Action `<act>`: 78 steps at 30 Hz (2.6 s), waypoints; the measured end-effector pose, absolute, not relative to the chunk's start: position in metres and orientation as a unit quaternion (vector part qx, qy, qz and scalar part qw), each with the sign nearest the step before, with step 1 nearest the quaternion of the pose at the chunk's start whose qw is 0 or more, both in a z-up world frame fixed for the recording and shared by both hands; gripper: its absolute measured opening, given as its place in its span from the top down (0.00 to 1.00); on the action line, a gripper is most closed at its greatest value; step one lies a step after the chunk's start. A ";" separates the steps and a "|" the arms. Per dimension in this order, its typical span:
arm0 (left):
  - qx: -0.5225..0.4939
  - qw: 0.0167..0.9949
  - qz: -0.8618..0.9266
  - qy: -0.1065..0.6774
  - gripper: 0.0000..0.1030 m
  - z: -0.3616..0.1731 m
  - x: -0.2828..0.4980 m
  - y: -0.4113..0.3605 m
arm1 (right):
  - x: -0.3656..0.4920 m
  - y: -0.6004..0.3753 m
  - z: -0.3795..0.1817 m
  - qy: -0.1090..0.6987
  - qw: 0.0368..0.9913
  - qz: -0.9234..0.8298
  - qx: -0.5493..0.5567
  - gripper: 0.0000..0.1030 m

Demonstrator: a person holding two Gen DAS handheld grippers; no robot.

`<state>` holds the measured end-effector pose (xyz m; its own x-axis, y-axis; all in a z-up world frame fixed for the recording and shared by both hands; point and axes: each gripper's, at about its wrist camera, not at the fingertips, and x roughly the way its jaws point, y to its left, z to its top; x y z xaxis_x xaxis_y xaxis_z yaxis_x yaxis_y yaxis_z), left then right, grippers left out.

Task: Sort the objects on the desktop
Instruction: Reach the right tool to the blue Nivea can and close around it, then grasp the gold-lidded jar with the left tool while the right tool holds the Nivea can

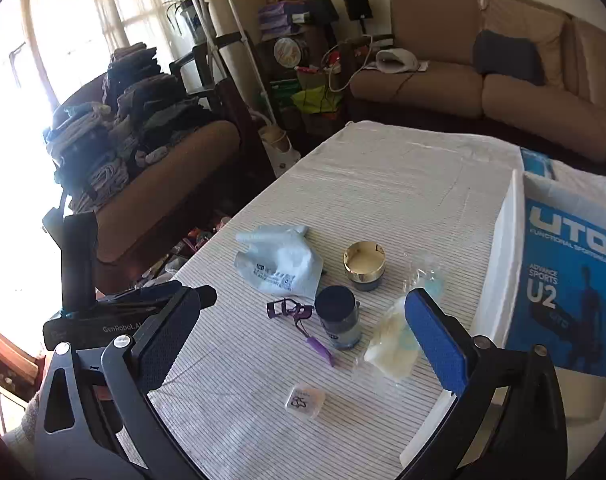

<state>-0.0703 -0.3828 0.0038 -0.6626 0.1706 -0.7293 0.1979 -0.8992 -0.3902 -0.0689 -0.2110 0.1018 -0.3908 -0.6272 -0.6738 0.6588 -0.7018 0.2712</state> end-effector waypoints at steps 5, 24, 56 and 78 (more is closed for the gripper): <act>0.443 -0.004 -0.871 0.214 0.00 -0.007 -0.081 -0.379 | -0.087 -0.217 0.078 0.017 0.378 -0.824 0.422 0.03; 0.482 0.016 -0.856 0.184 0.00 -0.022 -0.085 -0.364 | -0.112 -0.247 0.012 0.049 0.340 -0.805 0.483 0.54; 0.433 -0.068 -0.897 0.052 0.00 -0.003 -0.181 -0.265 | -0.094 -0.103 0.168 0.053 0.384 -0.832 0.397 0.68; 0.447 -0.071 -0.889 0.072 0.53 -0.014 -0.200 -0.258 | -0.104 0.000 0.154 0.021 0.344 -0.842 0.415 0.68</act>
<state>-0.2000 -0.2582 -0.0140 -0.5911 0.1901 -0.7839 -0.0621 -0.9797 -0.1907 -0.1037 0.0002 0.1536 -0.4178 -0.5622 -0.7137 0.5971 -0.7620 0.2507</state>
